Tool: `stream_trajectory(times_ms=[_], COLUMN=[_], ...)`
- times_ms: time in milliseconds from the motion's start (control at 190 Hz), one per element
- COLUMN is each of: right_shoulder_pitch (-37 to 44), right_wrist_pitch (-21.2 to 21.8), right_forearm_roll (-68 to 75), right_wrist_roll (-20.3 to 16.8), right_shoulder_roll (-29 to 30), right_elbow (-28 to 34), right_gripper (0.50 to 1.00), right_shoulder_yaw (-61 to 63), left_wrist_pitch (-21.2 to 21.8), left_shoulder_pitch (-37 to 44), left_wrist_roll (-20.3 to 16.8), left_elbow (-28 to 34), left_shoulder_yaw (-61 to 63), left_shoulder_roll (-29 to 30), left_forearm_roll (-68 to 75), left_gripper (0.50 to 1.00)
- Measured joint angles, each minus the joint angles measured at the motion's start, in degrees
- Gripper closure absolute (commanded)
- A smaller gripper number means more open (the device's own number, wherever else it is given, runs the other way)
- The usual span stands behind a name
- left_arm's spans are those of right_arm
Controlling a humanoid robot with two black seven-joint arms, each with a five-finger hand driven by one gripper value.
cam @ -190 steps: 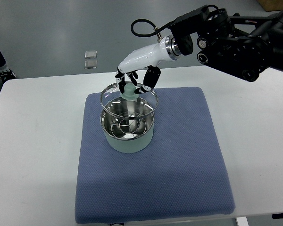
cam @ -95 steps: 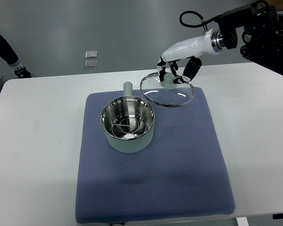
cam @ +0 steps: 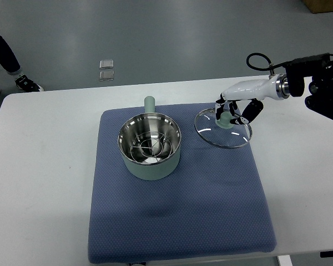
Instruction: Open lid and place right of pot
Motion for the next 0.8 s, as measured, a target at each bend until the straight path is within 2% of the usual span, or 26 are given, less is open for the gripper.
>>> stream_trajectory(times_ms=[5,11,21,42,210,331,415,594,699,799], right_shoulder_pitch=[-0.1,-0.2,-0.4,-0.8,-1.7,-2.4,-3.9,-7.9,-10.0,-11.0], right_wrist_pitch=[-0.1,-0.1,-0.3,-0.6,-2.2,-0.9,3.0,12.2,14.4,15.1], right_forearm_roll=[0.0,0.1,0.2,0.4,5.4,17.0,31.0,63.5,79.0,87.5], right_wrist_roll=[0.0,0.0,0.0,0.0,-0.1,-1.2,-4.8,-16.3,-18.9,-19.8], right_shoulder_roll=[0.0,0.1,0.1,0.2,1.1,1.7,3.3,9.0,10.9,11.8], right_elbow=[0.0,-0.1,-0.2,-0.3,-0.8,-4.5,-9.5,-19.9,-21.9,-22.3], right_gripper=[0.638,0.603,0.585,0.57,0.572,0.57,0.568,0.566,0.566,0.566], right_shoulder_yaw=[0.0,0.0,0.0,0.1,2.5,7.0,10.4,13.8,13.9,13.9], left_wrist_pitch=[0.0,0.0,0.0,0.0,0.0,0.0,0.0,0.0,0.0,0.0], left_shoulder_pitch=[0.0,0.0,0.0,0.0,0.0,0.0,0.0,0.0,0.0,0.0], left_wrist_roll=[0.0,0.0,0.0,0.0,0.0,0.0,0.0,0.0,0.0,0.0], left_elbow=[0.0,0.0,0.0,0.0,0.1,0.1,0.1,0.1,0.0,0.0], left_shoulder_yaw=[0.0,0.0,0.0,0.0,-0.1,-0.2,-0.1,-0.1,-0.1,-0.1], left_shoulder_roll=[0.0,0.0,0.0,0.0,0.0,0.0,0.0,0.0,0.0,0.0], left_forearm_roll=[0.0,0.0,0.0,0.0,0.0,0.0,0.0,0.0,0.0,0.0], left_gripper=[0.5,0.5,0.5,0.5,0.5,0.5,0.5,0.5,0.5,0.5])
